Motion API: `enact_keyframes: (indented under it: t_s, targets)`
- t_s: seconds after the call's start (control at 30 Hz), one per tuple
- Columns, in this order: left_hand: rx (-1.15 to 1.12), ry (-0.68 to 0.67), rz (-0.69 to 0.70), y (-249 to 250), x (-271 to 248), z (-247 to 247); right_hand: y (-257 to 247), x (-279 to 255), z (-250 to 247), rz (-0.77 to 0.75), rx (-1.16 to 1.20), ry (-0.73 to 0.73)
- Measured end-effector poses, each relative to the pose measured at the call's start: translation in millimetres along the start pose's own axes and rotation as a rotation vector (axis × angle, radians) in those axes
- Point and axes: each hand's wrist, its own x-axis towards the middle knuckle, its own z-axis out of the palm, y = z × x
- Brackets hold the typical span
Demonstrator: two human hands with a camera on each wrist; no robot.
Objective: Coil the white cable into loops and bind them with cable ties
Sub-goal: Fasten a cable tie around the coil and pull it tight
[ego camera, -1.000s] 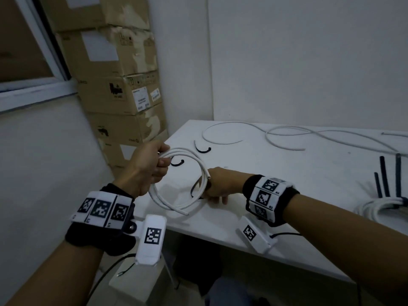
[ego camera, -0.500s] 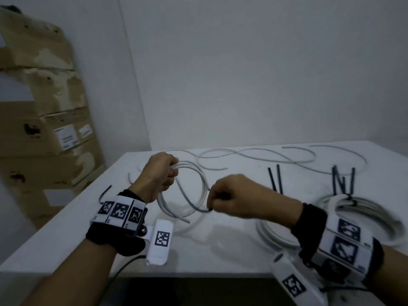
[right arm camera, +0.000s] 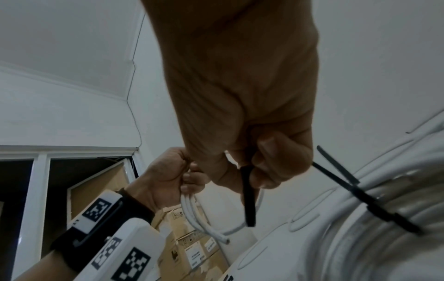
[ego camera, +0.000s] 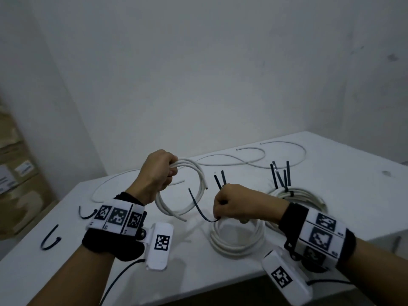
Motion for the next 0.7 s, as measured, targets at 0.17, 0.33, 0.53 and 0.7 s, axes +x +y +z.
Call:
enact_keyframes:
  t_s: [0.17,0.33,0.53,0.7]
  targets:
    - [0.024,-0.053,-0.042,-2,2,25,0,7,-6,-0.115,-0.107,0.224]
    - [0.079,-0.051,0.002,-12,1,42,-11,11,-12,-0.245,-0.091,0.494]
    - [0.066,0.015,0.033,-17,5,43,-1,13,0,-0.241,-0.065,0.644]
    - [0.001,-0.036,0.024,-14,4,45,4,14,6,-0.316,-0.009,0.711]
